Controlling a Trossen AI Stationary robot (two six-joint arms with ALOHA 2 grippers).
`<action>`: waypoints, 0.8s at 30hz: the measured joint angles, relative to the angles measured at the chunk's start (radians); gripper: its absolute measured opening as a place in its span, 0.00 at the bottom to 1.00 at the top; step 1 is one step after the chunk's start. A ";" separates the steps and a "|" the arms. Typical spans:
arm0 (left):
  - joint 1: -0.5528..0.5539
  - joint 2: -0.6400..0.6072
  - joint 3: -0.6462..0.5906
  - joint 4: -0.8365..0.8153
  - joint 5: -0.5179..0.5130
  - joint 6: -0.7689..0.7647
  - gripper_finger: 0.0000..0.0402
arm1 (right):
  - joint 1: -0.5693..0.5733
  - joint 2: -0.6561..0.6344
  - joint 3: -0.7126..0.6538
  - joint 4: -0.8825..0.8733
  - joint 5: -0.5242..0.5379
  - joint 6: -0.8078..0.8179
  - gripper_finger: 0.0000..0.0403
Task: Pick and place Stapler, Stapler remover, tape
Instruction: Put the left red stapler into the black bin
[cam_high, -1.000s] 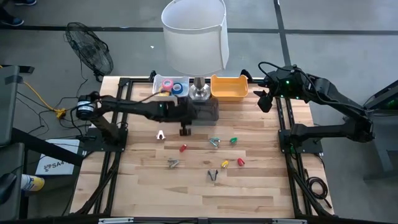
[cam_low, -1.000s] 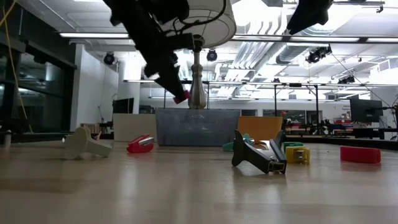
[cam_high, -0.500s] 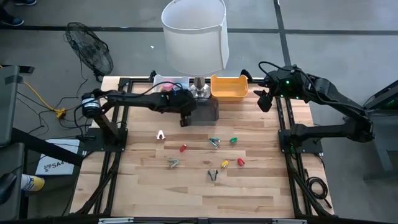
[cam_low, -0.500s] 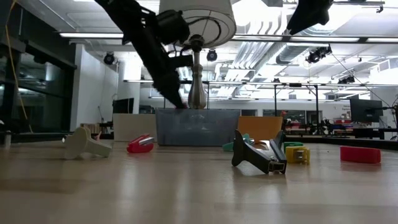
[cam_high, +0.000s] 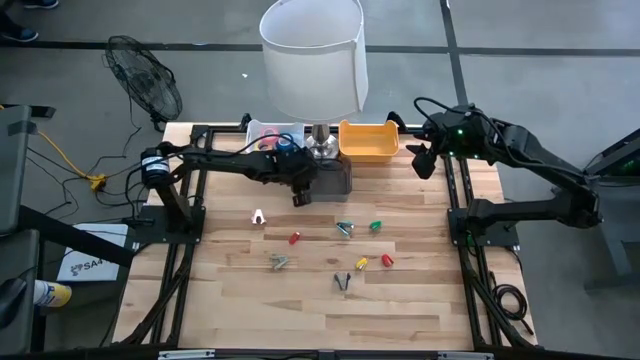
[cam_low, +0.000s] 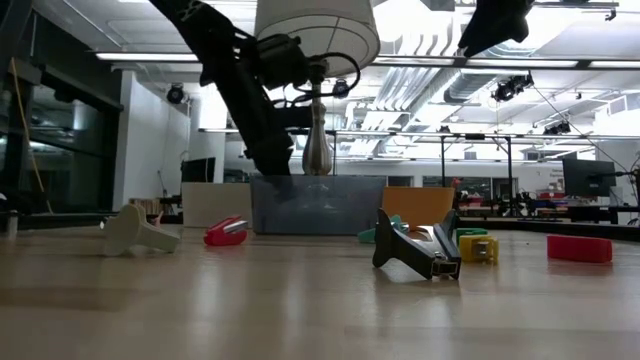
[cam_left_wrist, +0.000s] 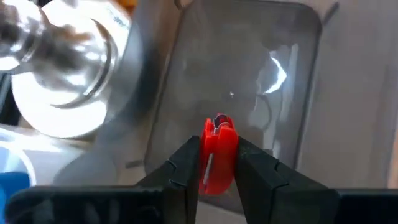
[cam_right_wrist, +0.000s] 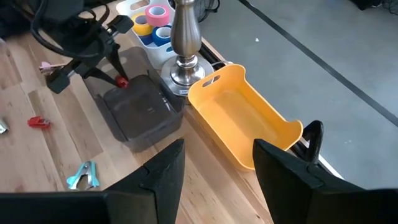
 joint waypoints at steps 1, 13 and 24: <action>0.000 -0.001 0.000 -0.004 -0.012 -0.007 0.23 | 0.000 0.001 0.000 0.003 -0.001 0.002 0.45; 0.000 -0.002 0.000 -0.012 0.006 -0.019 0.49 | 0.000 0.002 0.000 0.007 -0.004 0.011 0.45; 0.000 -0.120 0.001 -0.153 0.030 -0.050 0.54 | 0.000 0.002 0.000 0.007 -0.005 0.011 0.45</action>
